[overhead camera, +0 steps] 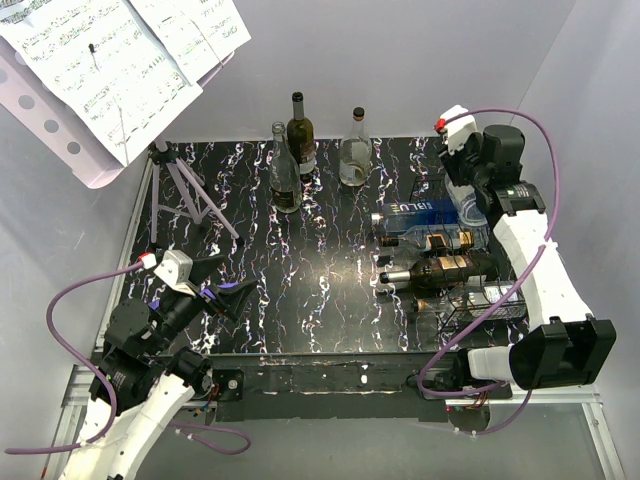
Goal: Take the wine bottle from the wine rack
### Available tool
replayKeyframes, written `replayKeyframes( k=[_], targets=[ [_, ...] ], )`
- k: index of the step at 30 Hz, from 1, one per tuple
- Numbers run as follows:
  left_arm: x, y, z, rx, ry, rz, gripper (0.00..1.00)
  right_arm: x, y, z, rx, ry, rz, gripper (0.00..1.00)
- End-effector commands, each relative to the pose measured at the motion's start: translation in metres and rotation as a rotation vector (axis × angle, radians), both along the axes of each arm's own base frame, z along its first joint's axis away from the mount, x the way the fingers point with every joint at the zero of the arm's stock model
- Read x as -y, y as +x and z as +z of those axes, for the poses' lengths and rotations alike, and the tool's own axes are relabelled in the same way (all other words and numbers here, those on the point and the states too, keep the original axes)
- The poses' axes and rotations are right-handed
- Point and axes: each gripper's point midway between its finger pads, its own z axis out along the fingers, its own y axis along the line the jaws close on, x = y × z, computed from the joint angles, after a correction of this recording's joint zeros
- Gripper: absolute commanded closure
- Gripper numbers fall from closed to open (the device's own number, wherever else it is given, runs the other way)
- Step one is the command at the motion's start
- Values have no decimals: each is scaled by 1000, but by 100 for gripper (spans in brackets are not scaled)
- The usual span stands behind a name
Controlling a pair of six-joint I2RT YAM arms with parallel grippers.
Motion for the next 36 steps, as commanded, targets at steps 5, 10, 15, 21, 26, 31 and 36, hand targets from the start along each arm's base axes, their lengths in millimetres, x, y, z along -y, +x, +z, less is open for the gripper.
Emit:
replayKeyframes(
  k=[5, 10, 15, 21, 26, 31, 36],
  targets=[
    [1, 1, 4, 9, 9, -7, 2, 4, -3, 138, 380, 137, -73, 99],
    [2, 1, 4, 6, 11, -8, 2, -3, -7, 157, 408, 269, -73, 99],
    [3, 1, 4, 6, 11, -13, 2, -26, -10, 170, 438, 387, 10, 99],
    [3, 1, 4, 8, 10, -14, 2, -51, -5, 188, 480, 458, 69, 99],
    [2, 1, 4, 10, 9, -11, 2, -88, 0, 190, 497, 503, 155, 99],
    [3, 0, 4, 10, 9, -14, 2, -125, 8, 185, 534, 548, 247, 99],
    [2, -1, 5, 17, 5, -16, 2, -165, 18, 181, 582, 606, 328, 99]
  ],
)
